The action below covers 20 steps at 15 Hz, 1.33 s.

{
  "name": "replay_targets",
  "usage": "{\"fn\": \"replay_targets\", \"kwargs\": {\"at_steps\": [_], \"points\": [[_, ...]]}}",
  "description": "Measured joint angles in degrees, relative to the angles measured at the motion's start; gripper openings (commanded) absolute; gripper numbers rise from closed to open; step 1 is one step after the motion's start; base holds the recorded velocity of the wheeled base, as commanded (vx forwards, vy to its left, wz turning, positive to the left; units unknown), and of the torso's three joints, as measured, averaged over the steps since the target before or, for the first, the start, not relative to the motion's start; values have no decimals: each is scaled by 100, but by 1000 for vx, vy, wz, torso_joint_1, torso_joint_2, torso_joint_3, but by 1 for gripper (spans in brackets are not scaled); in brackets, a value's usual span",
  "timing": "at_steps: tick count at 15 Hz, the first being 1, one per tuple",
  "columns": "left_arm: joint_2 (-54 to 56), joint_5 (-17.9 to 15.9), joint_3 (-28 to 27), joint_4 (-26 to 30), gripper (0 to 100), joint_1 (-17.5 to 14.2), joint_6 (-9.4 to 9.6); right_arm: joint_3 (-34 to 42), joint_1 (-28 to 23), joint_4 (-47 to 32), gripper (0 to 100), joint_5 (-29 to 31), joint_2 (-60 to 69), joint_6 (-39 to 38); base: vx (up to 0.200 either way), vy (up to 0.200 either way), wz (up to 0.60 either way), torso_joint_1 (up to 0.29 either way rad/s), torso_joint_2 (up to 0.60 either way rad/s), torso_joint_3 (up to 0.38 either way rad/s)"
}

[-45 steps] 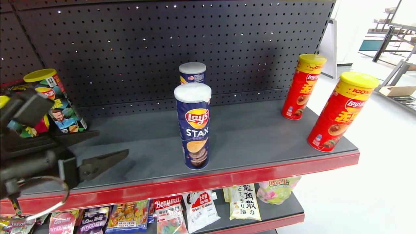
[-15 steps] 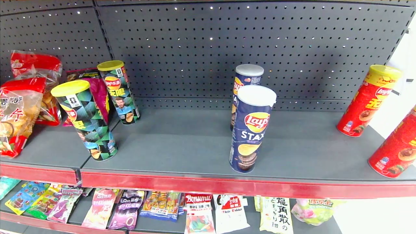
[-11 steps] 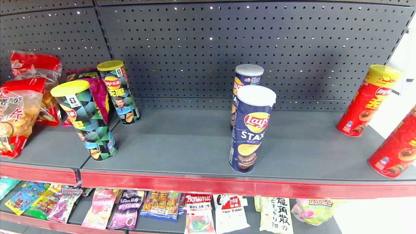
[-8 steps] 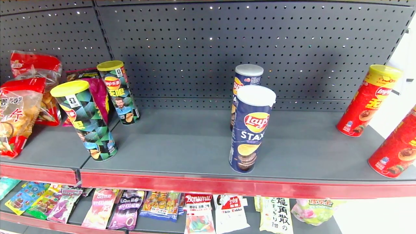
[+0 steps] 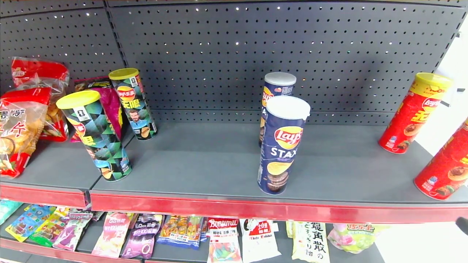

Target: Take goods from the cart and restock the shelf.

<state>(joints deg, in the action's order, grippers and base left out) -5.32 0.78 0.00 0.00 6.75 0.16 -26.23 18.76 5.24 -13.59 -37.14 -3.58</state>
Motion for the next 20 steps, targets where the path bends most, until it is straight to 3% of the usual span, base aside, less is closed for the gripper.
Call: {"fn": "replay_targets", "kwargs": {"at_steps": [6,9,16,20], "points": [[0,-2,0,0,100,0,0,-289,544,866,100,-397,-2305,2,0,0,0,0,0,0],[-2,0,0,0,100,2,2,-323,761,1282,100,2,-3184,11,0,0,0,0,0,0],[-6,-2,0,0,100,2,2,-946,1020,1386,100,827,-4587,-18,0,0,0,0,0,0],[-6,-2,0,0,100,0,2,-863,1023,1410,100,547,-4687,149,0,0,0,0,0,0]]}}
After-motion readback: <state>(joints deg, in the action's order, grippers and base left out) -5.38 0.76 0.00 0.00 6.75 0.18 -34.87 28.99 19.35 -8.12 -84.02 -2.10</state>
